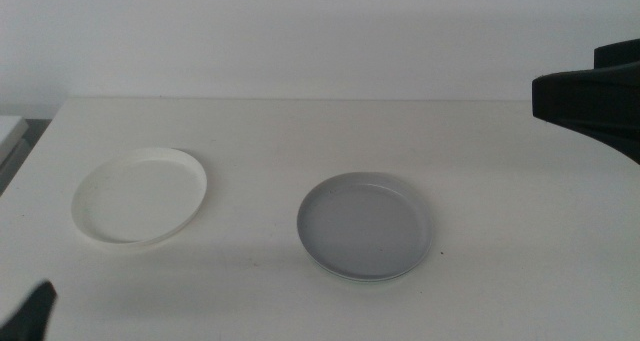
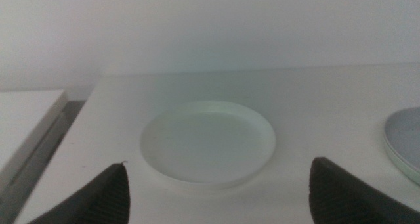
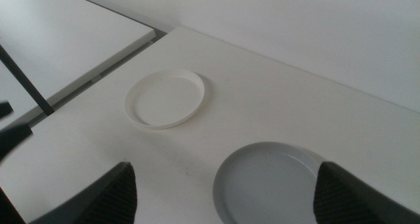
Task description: Stack the three bowls on top of each other.
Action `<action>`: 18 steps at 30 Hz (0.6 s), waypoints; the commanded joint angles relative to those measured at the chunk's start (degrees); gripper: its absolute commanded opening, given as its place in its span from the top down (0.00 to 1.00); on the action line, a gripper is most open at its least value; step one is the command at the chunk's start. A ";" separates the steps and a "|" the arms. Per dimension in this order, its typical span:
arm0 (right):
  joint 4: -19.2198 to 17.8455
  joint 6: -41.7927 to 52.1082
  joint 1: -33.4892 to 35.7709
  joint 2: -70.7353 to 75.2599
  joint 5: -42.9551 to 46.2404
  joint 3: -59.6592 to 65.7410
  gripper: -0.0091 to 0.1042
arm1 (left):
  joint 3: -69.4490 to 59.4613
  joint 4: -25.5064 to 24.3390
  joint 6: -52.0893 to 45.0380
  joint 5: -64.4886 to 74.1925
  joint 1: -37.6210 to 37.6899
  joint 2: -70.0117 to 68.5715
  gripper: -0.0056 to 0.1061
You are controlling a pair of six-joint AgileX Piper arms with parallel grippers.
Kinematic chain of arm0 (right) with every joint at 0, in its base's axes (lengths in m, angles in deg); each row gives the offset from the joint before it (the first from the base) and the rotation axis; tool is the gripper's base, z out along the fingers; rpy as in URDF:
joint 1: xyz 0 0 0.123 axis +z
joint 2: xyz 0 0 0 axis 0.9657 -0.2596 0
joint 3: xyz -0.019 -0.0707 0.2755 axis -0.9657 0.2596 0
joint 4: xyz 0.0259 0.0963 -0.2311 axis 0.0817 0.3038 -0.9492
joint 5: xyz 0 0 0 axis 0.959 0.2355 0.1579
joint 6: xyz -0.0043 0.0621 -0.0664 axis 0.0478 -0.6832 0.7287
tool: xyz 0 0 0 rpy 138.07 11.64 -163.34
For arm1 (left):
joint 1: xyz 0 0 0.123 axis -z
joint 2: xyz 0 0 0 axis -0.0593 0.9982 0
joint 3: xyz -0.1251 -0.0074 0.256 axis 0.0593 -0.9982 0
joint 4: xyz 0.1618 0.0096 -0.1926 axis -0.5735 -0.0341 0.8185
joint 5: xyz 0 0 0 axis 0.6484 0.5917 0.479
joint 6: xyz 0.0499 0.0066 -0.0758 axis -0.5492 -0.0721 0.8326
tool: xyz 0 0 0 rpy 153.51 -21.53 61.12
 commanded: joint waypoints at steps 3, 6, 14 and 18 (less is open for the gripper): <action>0.17 0.18 0.02 0.14 0.25 0.33 0.10 | 14.20 0.08 0.18 5.49 -1.99 12.91 0.11; 0.17 0.18 0.02 0.14 0.36 0.33 0.10 | 30.36 0.86 0.18 21.23 -2.33 25.43 0.11; 0.54 0.18 0.02 0.14 0.33 0.33 0.10 | 56.89 7.18 -0.03 49.75 -2.33 48.48 0.11; 0.54 0.18 0.02 0.14 0.33 0.33 0.10 | 60.06 6.22 -3.39 38.23 -2.33 54.54 0.11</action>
